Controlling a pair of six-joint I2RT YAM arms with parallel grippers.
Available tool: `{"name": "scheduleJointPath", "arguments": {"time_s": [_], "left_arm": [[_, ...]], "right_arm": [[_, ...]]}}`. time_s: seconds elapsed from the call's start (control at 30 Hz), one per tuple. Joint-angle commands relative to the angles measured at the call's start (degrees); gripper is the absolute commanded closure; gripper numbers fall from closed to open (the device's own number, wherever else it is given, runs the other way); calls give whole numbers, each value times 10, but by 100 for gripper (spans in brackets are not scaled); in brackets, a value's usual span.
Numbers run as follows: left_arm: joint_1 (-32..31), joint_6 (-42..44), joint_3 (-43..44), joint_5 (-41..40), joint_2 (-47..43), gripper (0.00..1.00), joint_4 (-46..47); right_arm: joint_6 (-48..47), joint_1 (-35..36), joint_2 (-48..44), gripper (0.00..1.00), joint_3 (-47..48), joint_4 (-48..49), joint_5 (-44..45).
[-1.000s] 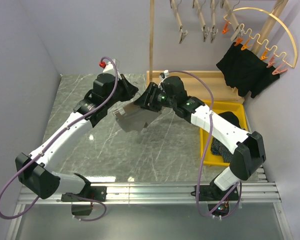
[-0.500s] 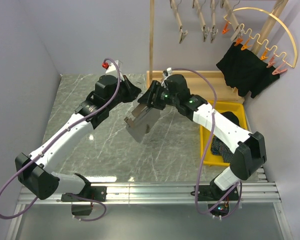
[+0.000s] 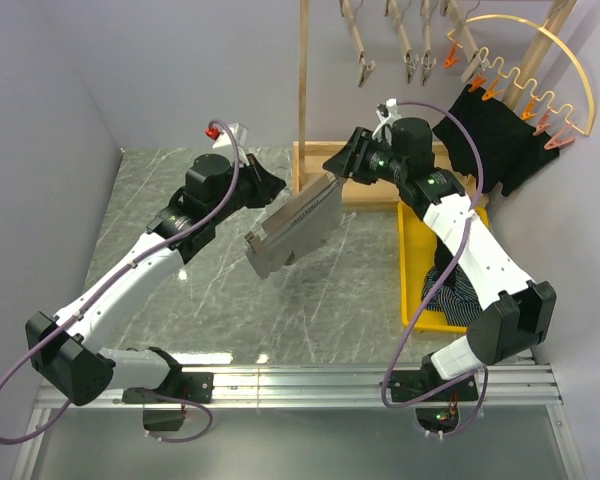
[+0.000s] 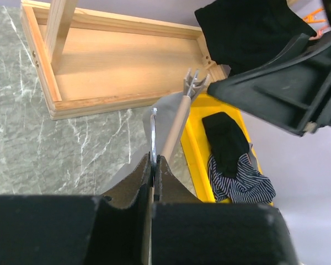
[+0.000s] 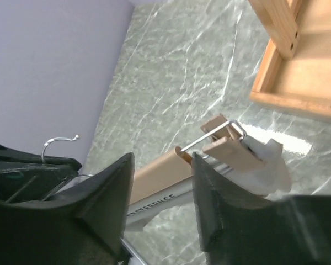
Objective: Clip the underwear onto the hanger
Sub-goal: Pick up the hanger at the center of the board.
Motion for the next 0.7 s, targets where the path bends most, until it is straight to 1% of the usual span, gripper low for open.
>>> {"name": "scheduleJointPath", "arguments": {"time_s": [0.0, 0.07, 0.23, 0.33, 0.5, 0.57, 0.67], "left_arm": [[1, 10, 2, 25, -19, 100, 38], [1, 15, 0, 41, -21, 100, 50], [-5, 30, -8, 86, -20, 100, 68], [-13, 39, -12, 103, -18, 100, 74], [-29, 51, -9, 125, -10, 100, 94], [-33, 54, -8, 141, -4, 100, 97], [-38, 60, -6, 143, 1, 100, 92]], "right_arm": [[15, -1, -11, 48, -11, -11, -18], [28, 0, -4, 57, -8, -30, -13], [23, 0, 27, 62, -5, -18, -11], [34, 1, 47, 69, 4, -3, -27], [37, 20, 74, 69, 10, 5, -48], [37, 25, 84, 69, 23, 11, -56], [34, 34, 92, 69, 42, 13, -66]]}}
